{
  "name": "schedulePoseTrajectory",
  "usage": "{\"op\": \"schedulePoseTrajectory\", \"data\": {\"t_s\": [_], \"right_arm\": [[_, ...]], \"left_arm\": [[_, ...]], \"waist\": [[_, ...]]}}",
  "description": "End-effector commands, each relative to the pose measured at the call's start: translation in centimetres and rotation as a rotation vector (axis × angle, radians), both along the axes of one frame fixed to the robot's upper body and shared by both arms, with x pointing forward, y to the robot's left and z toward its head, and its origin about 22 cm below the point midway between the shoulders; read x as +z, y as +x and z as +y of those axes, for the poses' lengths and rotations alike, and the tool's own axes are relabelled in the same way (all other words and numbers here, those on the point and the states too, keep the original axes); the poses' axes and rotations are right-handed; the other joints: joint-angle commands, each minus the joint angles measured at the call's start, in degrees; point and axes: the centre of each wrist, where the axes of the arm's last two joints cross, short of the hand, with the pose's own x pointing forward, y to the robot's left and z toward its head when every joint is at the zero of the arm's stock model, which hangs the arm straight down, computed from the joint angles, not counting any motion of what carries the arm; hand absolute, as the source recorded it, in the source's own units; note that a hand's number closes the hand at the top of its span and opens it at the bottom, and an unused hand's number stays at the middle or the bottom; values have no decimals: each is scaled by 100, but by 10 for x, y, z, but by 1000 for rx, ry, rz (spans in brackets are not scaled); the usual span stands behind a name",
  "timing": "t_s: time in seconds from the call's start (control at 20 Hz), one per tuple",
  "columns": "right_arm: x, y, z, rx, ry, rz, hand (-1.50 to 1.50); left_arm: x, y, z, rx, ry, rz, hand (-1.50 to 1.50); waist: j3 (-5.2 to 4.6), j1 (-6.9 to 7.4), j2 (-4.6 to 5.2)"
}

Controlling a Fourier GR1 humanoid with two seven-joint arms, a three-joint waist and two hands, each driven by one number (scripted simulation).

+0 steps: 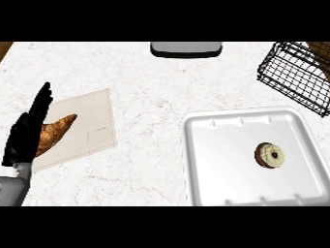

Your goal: Pick the cupcake from the tray and place it in the tiered basket

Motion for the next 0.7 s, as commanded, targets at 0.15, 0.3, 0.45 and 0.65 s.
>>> {"op": "schedulePoseTrajectory", "data": {"t_s": [0.15,0.3,0.45,0.65], "right_arm": [[40,43,24,6,-84,153,-150],[38,56,53,-13,-88,229,-150],[27,74,54,-11,-72,287,-150],[14,68,80,7,-77,373,-150]], "left_arm": [[3,9,-9,-27,-3,16,0],[-3,3,-10,-18,8,5,0],[-3,10,-11,-11,-18,11,0],[-3,-7,-3,-21,2,2,0]], "waist": [[17,77,8],[14,109,12],[17,79,10],[18,58,-12]]}}
